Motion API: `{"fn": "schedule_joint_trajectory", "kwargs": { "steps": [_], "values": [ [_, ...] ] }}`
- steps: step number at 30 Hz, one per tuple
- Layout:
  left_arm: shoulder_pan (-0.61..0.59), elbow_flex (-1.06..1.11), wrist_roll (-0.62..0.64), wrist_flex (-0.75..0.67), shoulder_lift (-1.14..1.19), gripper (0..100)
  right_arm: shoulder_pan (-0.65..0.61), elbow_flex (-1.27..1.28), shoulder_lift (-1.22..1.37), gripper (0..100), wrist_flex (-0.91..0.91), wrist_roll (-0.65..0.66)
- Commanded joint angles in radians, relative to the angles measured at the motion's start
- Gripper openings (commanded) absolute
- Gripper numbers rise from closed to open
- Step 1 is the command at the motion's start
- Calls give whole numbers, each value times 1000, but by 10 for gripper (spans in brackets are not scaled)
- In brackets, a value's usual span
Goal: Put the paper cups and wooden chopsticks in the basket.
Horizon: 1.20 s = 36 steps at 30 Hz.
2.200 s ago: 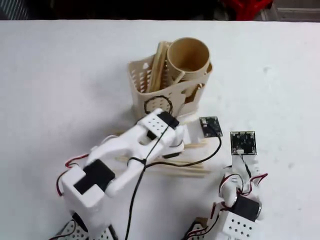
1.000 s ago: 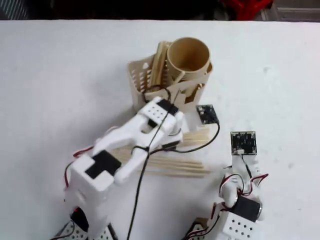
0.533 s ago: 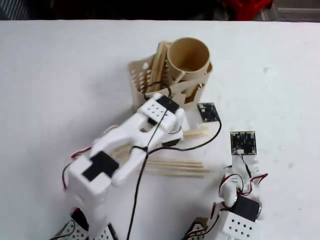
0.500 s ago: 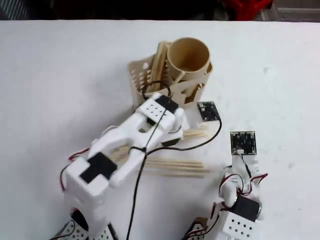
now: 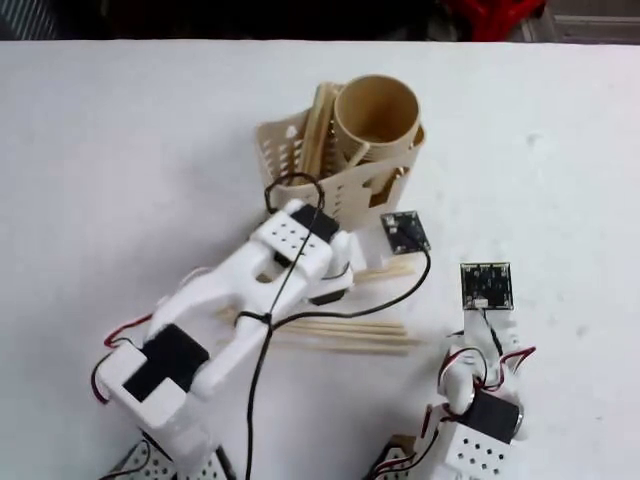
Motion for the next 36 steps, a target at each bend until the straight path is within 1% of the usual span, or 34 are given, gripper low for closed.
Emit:
{"fn": "schedule_joint_trajectory", "kwargs": {
  "steps": [1, 7, 12, 15, 20, 26, 30, 33, 36],
  "values": [
    [-16, 21, -9, -49, -56, 91, 4, 9, 1, 18, 8, -9],
    [-15, 78, -12, -106, -56, 65, 4, 9, 1, 18, 8, -9],
    [-15, 75, -12, -106, -56, 31, 4, 9, 1, 18, 8, -9],
    [-15, 78, -12, -106, -56, 35, 4, 9, 1, 18, 8, -9],
    [-15, 81, -12, -106, -54, 98, 4, 9, 1, 18, 8, -9],
    [-15, 81, -12, -118, -51, 98, 4, 9, 1, 18, 8, -9],
    [-16, 52, -12, -132, 30, 98, 4, 9, 1, 18, 8, -9],
    [-16, 2, -12, -109, 77, 97, 4, 9, 1, 18, 8, -9],
    [-15, -11, -14, -106, 77, 61, 4, 9, 1, 18, 8, -9]
  ]
}}
